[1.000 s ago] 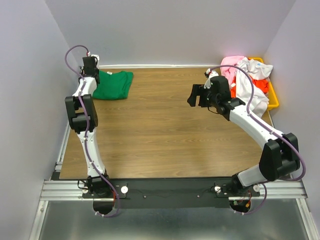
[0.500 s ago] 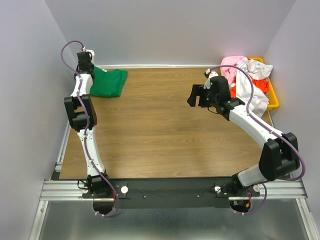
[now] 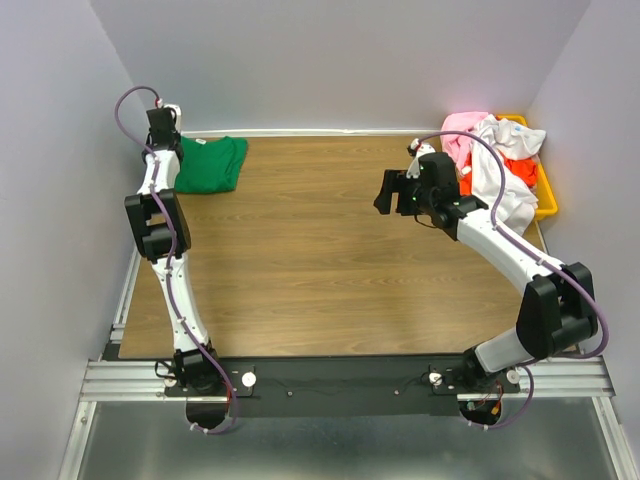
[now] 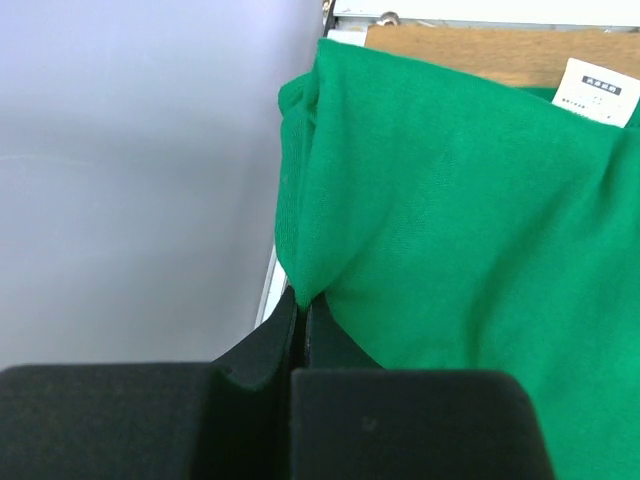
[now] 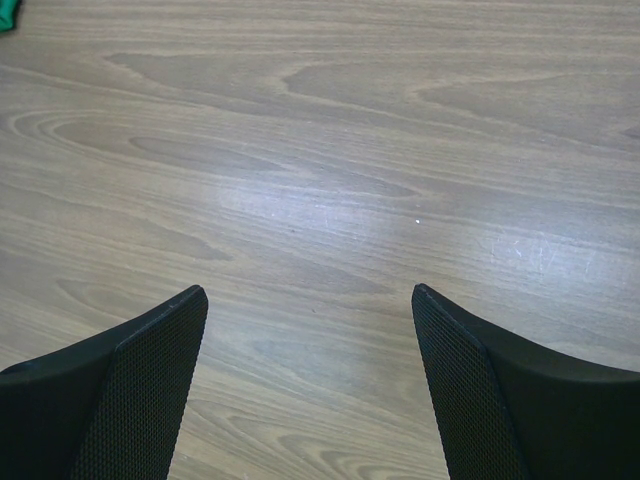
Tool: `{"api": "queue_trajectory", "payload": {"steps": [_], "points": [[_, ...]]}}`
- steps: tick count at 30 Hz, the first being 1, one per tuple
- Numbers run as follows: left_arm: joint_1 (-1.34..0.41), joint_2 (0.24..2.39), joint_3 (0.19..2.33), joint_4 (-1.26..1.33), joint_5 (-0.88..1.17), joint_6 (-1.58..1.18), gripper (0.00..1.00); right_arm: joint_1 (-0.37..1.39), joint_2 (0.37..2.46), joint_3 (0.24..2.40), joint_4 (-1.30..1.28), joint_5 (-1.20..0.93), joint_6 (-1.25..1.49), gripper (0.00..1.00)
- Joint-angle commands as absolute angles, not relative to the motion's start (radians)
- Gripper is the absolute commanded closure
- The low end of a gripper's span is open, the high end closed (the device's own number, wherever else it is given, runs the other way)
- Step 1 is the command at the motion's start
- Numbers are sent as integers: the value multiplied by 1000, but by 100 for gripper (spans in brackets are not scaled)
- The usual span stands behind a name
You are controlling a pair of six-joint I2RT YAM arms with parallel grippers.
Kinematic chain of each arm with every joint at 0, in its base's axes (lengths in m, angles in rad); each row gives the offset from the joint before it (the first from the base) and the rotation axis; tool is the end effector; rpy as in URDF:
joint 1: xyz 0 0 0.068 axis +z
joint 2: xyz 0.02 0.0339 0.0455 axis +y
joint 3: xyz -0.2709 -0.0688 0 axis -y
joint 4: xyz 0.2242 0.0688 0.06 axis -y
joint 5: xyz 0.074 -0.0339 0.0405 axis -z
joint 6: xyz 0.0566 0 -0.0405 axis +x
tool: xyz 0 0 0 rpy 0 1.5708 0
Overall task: Fold and stack the t-shirts
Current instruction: Neatly place the folded tshirt to the corner, then reset both grippers
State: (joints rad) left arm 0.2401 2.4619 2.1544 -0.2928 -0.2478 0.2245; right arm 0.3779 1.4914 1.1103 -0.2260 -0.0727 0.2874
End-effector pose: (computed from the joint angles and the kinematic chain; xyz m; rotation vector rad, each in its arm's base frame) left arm 0.5493 0.1488 0.2003 -0.1613 2.1937 0.5324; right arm 0.3109 0.1278 0.2814 -0.1421 2.2082 0.4538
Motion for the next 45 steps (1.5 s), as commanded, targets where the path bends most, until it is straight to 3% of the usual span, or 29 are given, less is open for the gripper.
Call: {"api": "queue_trajectory", "payload": {"steps": [1,2,3,6,7,15,19,28,45], "points": [[255,2470,2212,-287,-282,215,100,382,1511,1103,-229,-84,287,11],[253,2467,2215,-288,-291,207,86,382,1511,1101,-229,-83,285,10],[253,2456,2215,-287,-307,192,53,380,1512,1100,-229,-83,284,10],[253,2404,2182,-259,-343,152,13,382,1503,1098,-227,-78,281,9],[253,2387,2169,-250,-353,152,10,382,1502,1098,-227,-77,281,9],[245,2136,2001,-201,-393,-36,7,382,1470,1092,-226,-32,281,9],[198,1895,1718,-91,-370,-120,7,382,1451,1085,-221,-14,275,9],[-191,1527,1274,-5,-555,-158,7,382,1370,1042,-216,84,253,8],[-600,1264,974,40,-338,-357,8,382,1232,864,-189,224,304,8]]}}
